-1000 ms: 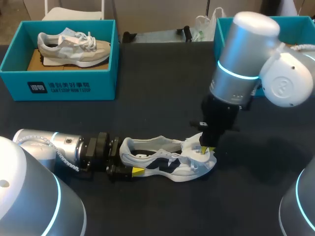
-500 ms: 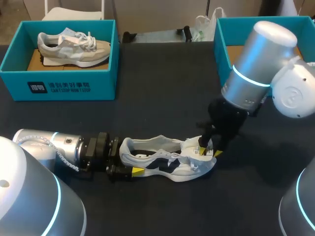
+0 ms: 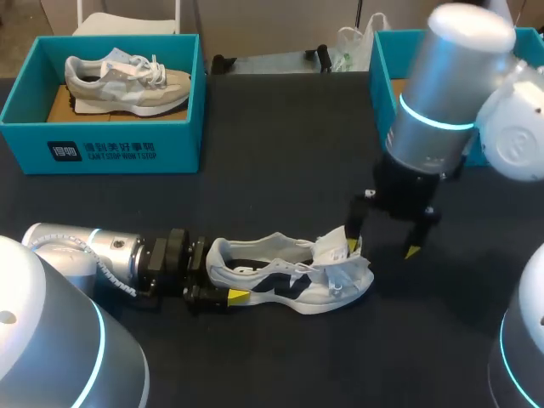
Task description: Take the shoe out of the shoebox, open the shoe tongue, remove and reinsert the insole, then place the shoe into the shoebox
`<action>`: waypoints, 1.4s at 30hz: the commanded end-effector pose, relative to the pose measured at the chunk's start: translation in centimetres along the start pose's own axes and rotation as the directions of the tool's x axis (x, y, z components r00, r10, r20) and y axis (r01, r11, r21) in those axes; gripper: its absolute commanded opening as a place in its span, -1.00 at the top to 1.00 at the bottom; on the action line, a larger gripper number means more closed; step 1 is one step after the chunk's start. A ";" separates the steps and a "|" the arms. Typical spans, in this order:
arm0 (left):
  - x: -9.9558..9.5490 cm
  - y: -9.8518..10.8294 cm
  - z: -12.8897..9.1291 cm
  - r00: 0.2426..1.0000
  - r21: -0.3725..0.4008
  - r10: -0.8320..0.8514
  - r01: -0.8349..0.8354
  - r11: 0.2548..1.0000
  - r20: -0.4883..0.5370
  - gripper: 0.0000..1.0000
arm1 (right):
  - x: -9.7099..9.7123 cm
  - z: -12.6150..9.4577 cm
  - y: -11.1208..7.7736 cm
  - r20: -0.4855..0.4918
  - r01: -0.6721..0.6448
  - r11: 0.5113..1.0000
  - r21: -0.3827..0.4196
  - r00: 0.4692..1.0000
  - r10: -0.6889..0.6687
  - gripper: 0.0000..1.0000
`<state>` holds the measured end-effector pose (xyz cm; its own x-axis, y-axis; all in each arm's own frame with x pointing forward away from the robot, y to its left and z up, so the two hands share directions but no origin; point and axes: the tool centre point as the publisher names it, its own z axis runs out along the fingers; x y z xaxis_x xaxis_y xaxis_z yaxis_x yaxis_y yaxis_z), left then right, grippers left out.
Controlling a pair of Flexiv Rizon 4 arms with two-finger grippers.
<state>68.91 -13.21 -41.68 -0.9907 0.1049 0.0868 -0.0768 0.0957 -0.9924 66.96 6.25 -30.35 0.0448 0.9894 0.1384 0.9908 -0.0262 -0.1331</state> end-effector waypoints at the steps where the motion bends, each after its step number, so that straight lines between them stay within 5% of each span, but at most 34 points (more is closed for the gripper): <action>1: 0.0 0.0 0.0 1.000 0.000 0.000 0.000 1.000 0.002 1.00 | 1.8 -4.9 -1.0 0.118 0.048 0.997 -0.065 0.992 -0.040 -1.00; 14: 0.0 0.0 0.0 1.000 0.000 0.000 0.000 1.000 0.002 1.00 | 8.2 -8.8 -1.0 0.205 0.317 0.942 -0.112 0.935 -0.290 -1.00; 17: 0.0 0.0 0.0 1.000 0.000 0.000 0.000 1.000 0.002 1.00 | 9.6 -8.7 -1.0 0.226 0.382 0.920 -0.086 0.907 -0.356 -1.00; 20: 0.0 0.0 0.0 1.000 0.000 0.000 0.000 1.000 0.002 1.00 | 11.3 -8.2 -1.0 0.236 0.478 0.877 -0.053 0.859 -0.454 -0.70; 27: 0.0 0.0 0.0 1.000 0.000 0.000 0.000 1.000 0.002 1.00 | 14.1 -6.2 -1.1 0.248 0.647 0.762 0.021 0.735 -0.631 -0.60; 31: 0.0 0.0 0.0 1.000 0.000 0.000 0.000 1.000 0.002 1.00 | 14.7 -5.5 -1.2 0.256 0.675 0.736 0.046 0.705 -0.662 -0.54; 34: 0.0 0.0 0.0 1.000 0.000 0.000 0.000 1.000 0.002 1.00 | 15.1 -5.1 -1.1 0.234 0.710 0.702 0.053 0.675 -0.700 -0.30; 42: 0.0 0.0 0.0 1.000 0.000 0.000 0.000 1.000 0.002 1.00 | 16.2 -3.5 -1.1 0.177 0.842 0.539 0.033 0.526 -0.832 1.00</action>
<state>68.90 -13.21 -41.68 -0.9907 0.1049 0.0868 -0.0768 0.0955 -0.9925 66.99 21.60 -23.66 -0.7992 0.6010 -0.0024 0.6010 0.7992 -0.0064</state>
